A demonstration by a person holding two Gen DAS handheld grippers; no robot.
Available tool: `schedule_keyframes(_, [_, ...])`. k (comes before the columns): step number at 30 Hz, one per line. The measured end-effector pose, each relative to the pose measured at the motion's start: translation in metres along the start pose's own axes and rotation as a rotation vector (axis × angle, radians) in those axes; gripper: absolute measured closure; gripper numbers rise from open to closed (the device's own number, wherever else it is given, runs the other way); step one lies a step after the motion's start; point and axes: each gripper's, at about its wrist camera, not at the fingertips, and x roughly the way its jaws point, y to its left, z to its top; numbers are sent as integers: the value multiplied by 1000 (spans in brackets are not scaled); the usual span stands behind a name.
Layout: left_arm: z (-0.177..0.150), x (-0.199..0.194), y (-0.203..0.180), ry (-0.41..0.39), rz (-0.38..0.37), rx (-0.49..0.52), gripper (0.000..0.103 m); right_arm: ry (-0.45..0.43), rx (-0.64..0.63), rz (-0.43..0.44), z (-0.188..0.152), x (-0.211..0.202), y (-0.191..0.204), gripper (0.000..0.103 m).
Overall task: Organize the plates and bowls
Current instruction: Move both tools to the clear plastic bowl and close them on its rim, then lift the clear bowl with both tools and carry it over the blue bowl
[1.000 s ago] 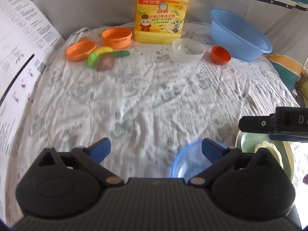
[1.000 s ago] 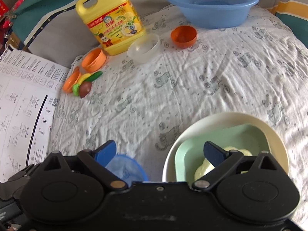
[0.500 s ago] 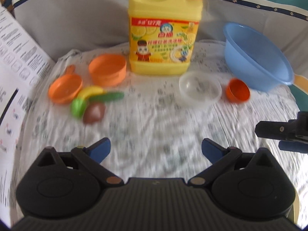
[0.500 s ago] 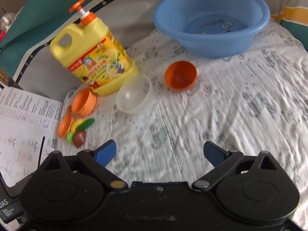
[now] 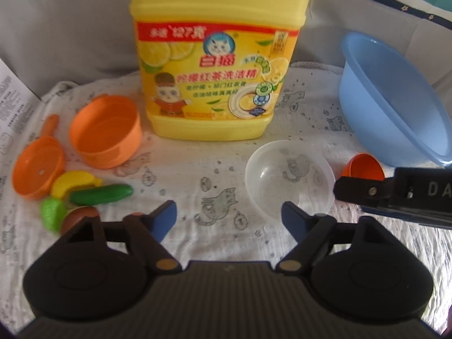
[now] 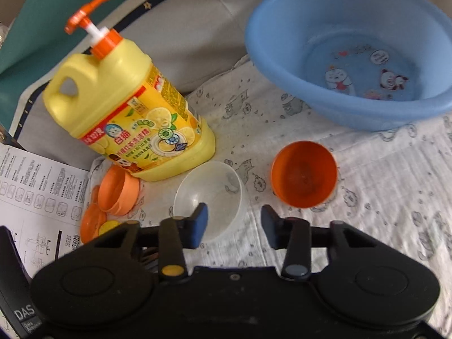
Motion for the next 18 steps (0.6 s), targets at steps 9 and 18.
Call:
schedule_keyframes(9, [4, 23, -3, 28, -31, 8, 58, 24, -3, -4, 1, 32, -1, 78])
schedule_keyframes(18, [-5, 18, -9, 19, -19, 42, 91, 29, -22, 13, -10, 35, 5, 90])
